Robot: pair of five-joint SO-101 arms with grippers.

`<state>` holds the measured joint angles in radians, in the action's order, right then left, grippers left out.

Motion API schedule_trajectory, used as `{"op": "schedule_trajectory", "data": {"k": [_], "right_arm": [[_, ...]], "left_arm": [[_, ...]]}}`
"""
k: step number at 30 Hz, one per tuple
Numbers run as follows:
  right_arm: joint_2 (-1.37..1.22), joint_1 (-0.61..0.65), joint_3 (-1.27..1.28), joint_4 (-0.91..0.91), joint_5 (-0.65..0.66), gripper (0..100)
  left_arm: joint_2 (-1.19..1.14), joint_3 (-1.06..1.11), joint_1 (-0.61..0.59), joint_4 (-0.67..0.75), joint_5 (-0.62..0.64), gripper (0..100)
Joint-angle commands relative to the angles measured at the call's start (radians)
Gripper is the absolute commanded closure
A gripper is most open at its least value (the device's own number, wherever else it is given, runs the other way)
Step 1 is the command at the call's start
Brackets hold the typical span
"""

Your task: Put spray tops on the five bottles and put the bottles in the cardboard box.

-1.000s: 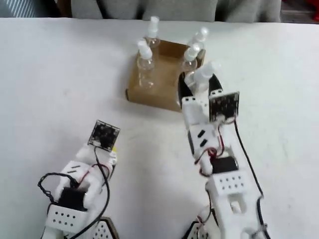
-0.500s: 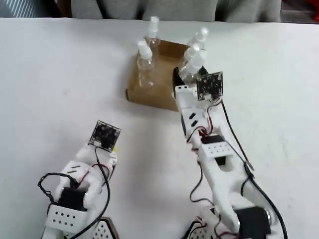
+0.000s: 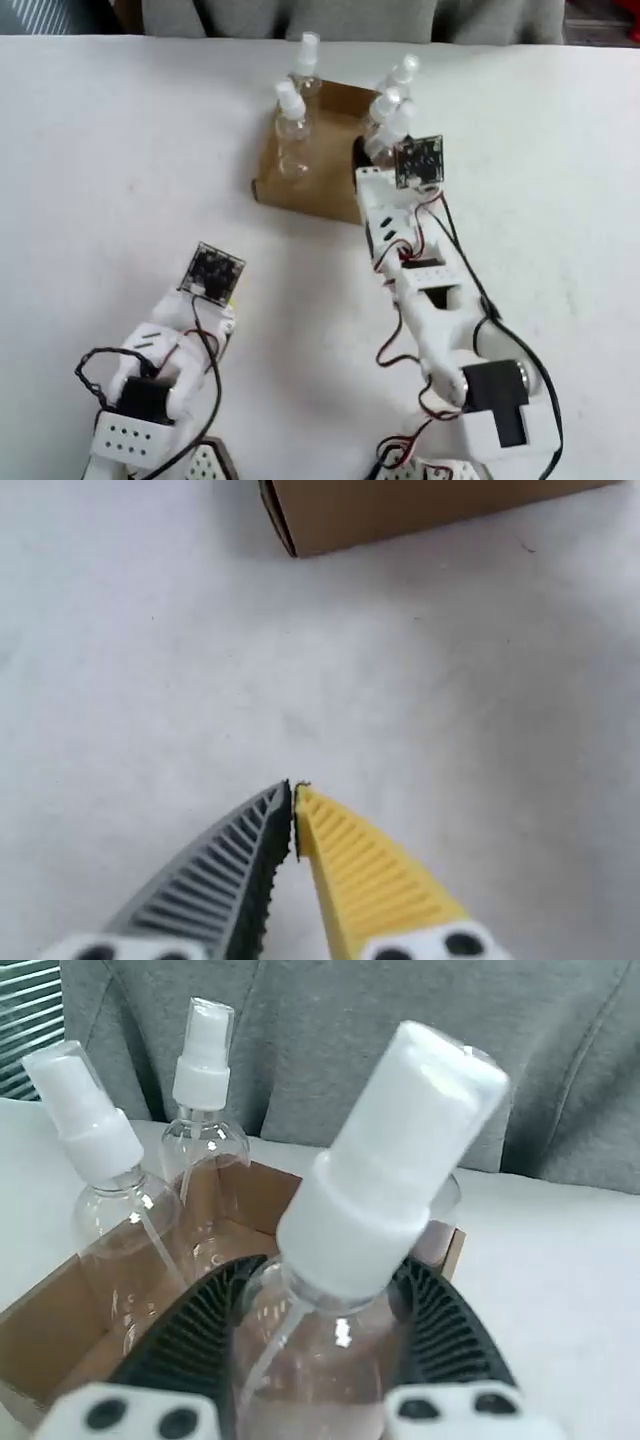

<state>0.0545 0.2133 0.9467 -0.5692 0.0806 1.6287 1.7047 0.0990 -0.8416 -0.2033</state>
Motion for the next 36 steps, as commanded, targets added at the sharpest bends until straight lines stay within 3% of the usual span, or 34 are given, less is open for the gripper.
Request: {"op": "schedule_trajectory", "data": {"k": [1,36], "right_arm": [[-0.012,-0.005,-0.060,-0.022,0.012,98.2],[-0.186,-0.002,-0.107,-0.022,0.012,97.7]], "left_arm": [[0.012,-0.005,-0.013,0.000,-0.008,97],[0.012,-0.005,-0.013,-0.002,-0.012,97]]}}
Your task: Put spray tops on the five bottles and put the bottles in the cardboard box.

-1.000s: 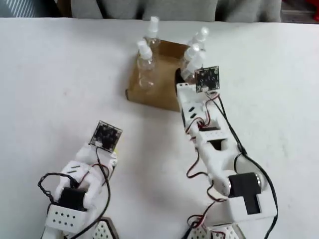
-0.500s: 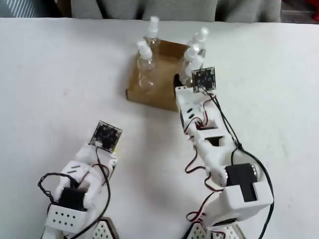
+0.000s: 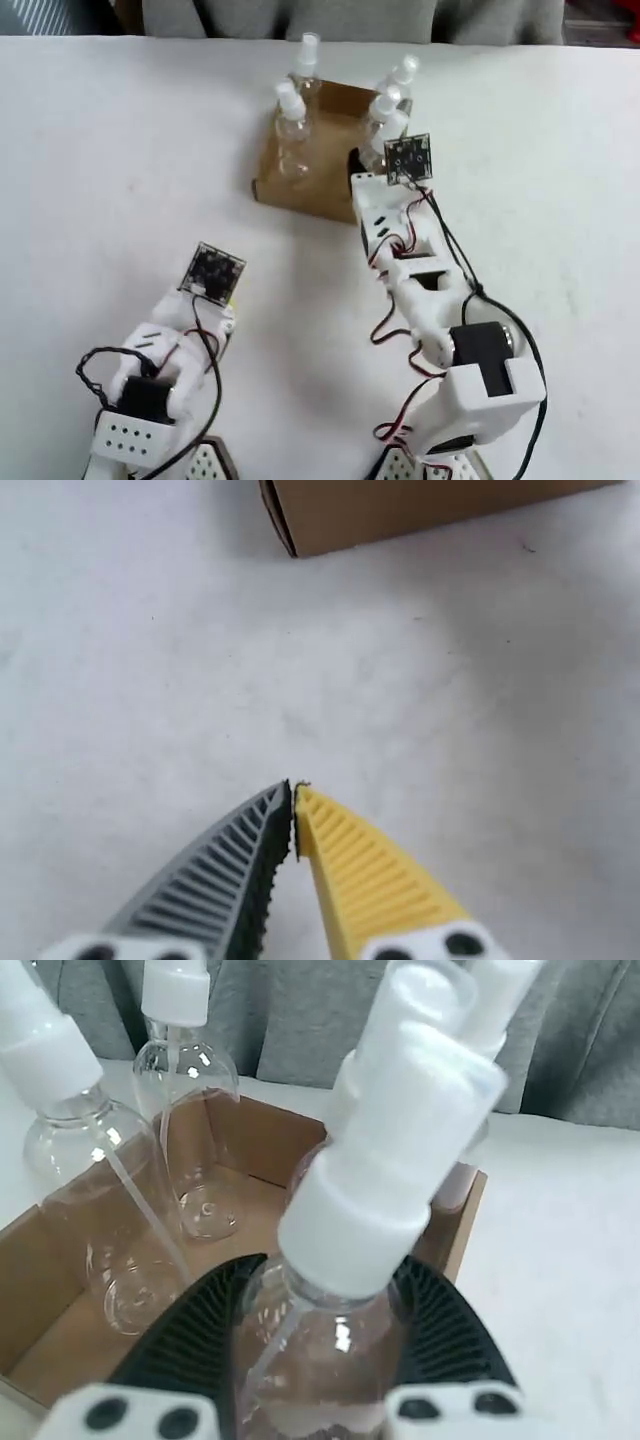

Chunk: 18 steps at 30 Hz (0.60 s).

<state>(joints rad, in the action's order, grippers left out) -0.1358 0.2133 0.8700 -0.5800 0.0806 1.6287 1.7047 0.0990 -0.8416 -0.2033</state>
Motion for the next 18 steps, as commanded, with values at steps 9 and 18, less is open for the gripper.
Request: {"op": "schedule_trajectory", "data": {"k": [9,18], "right_arm": [[0.012,0.018,-0.032,-0.012,0.012,95.6],[0.002,0.018,-0.031,-0.007,0.014,78.5]], "left_arm": [[0.012,-0.005,-0.013,-0.002,-0.012,97],[0.012,-0.005,-0.013,-0.002,-0.012,97]]}}
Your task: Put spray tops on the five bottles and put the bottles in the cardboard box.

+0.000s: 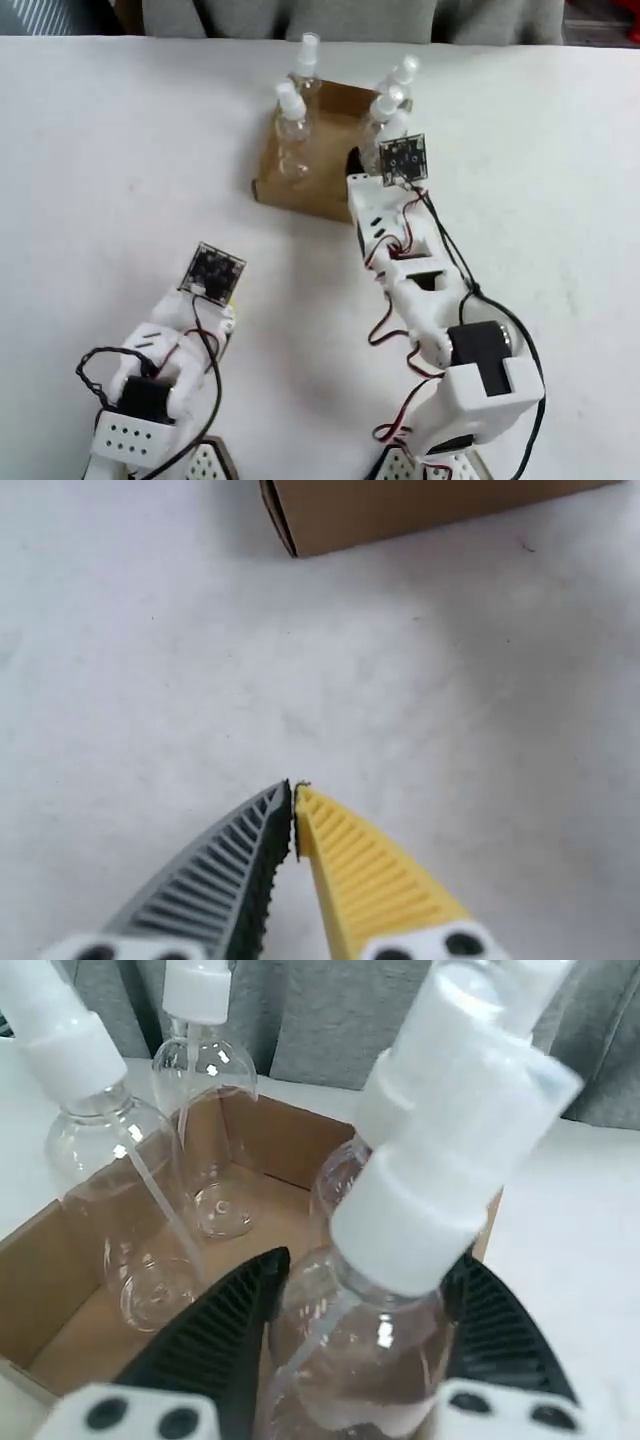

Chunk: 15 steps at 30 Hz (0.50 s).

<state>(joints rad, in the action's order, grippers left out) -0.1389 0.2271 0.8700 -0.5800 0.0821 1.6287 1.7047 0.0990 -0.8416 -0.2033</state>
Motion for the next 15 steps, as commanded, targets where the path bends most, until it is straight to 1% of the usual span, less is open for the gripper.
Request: {"op": "schedule_trajectory", "data": {"k": [1,15], "right_arm": [[0.005,0.004,-0.031,-0.007,0.012,78.5],[0.016,-0.001,-0.032,-0.007,0.012,78.3]], "left_arm": [[0.012,-0.005,-0.013,-0.002,-0.012,97],[0.012,-0.005,-0.013,-0.002,-0.012,97]]}}
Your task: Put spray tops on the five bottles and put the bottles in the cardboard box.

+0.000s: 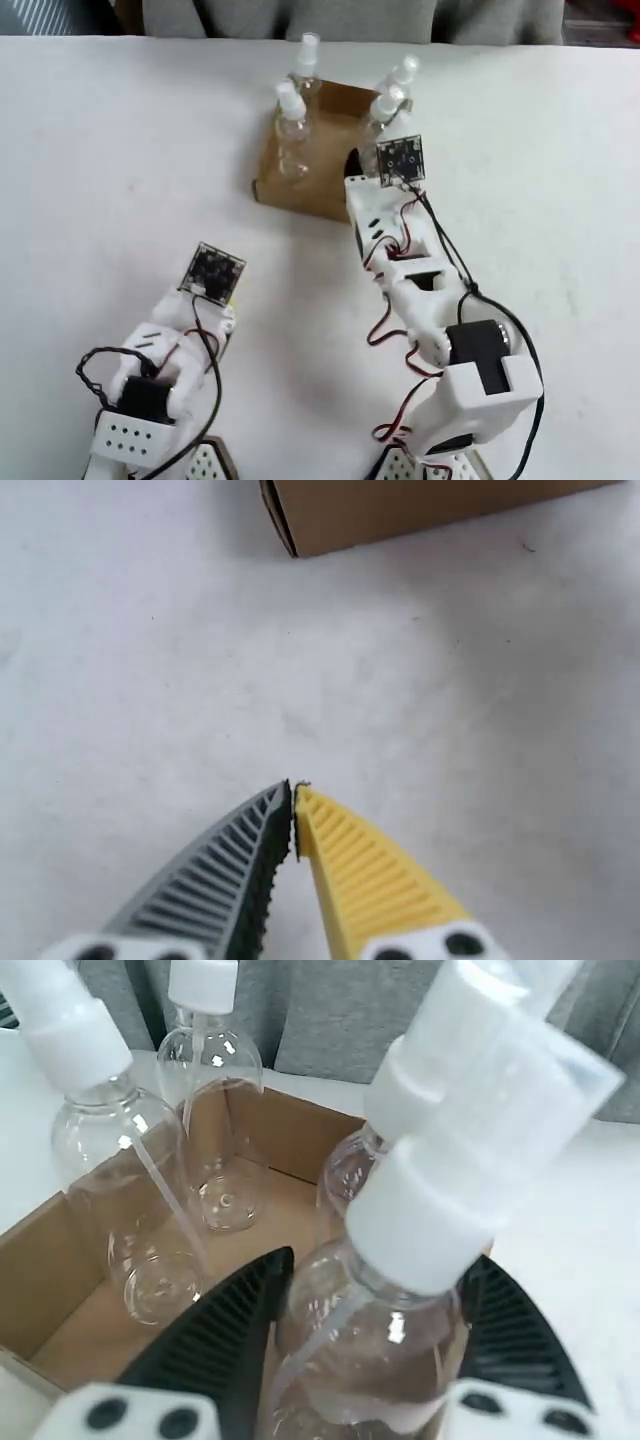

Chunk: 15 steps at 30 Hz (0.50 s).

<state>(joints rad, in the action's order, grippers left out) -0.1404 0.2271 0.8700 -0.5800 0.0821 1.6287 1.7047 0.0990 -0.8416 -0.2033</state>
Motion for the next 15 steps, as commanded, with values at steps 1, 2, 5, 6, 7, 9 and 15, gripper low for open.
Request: {"op": "schedule_trajectory", "data": {"k": [1,2,5,6,7,9,15], "right_arm": [[0.018,-0.001,-0.032,-0.007,0.011,78.3],[0.018,-0.002,-0.032,-0.007,0.011,78.2],[0.018,0.002,-0.032,-0.007,0.011,73.8],[0.018,0.004,-0.032,-0.005,0.011,71.3],[0.018,0.004,-0.032,-0.005,0.011,68.9],[0.018,0.004,-0.032,-0.005,0.011,65.8],[0.019,-0.002,-0.032,-0.010,0.002,65.2]], "left_arm": [[0.012,-0.005,-0.013,-0.002,-0.012,97],[0.012,-0.005,-0.013,-0.002,-0.012,97],[0.012,-0.005,-0.013,-0.002,-0.012,97],[0.012,-0.005,-0.013,-0.002,-0.012,97],[0.012,-0.005,-0.013,-0.002,-0.012,97],[0.012,-0.005,-0.013,-0.002,-0.012,97],[0.012,-0.005,-0.013,-0.002,-0.012,97]]}}
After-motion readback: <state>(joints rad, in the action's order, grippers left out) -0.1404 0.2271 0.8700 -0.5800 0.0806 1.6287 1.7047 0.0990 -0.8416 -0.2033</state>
